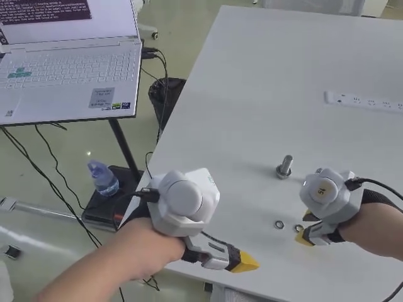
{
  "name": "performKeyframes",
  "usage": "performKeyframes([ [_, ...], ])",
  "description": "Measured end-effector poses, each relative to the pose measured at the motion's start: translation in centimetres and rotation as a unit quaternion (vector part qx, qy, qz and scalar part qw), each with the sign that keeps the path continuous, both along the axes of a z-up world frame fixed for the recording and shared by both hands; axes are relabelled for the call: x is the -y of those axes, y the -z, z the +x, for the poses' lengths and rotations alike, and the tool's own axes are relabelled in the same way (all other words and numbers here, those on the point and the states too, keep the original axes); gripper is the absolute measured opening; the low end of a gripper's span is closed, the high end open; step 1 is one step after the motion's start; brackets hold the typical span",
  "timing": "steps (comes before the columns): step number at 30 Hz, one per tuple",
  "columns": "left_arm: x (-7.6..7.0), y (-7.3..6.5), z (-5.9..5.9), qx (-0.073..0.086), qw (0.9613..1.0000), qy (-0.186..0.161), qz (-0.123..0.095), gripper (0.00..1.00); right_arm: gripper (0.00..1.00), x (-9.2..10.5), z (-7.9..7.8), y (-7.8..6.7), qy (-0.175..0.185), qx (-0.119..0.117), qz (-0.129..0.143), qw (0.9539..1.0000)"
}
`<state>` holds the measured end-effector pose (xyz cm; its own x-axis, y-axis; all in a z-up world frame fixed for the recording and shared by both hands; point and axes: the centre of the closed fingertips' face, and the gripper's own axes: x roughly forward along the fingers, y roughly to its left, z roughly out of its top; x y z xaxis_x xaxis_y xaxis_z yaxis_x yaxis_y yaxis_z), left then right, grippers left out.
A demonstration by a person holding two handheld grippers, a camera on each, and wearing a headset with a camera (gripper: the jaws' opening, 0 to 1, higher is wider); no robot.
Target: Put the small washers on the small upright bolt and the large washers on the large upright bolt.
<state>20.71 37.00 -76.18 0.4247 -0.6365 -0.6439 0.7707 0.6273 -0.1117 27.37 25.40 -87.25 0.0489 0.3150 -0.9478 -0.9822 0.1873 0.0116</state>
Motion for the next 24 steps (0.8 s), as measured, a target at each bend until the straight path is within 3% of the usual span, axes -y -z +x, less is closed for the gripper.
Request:
performKeyframes([
  [16, -0.32, 0.12, 0.27, -0.001, 1.0000, -0.001, 0.001, 0.91, 0.24, 0.25, 0.12, 0.68, -0.011, 0.012, -0.003, 0.9999],
  [24, -0.10, 0.01, 0.35, 0.001, 1.0000, 0.000, 0.001, 0.91, 0.20, 0.27, 0.52, 0.58, 0.003, 0.015, 0.011, 0.9998],
])
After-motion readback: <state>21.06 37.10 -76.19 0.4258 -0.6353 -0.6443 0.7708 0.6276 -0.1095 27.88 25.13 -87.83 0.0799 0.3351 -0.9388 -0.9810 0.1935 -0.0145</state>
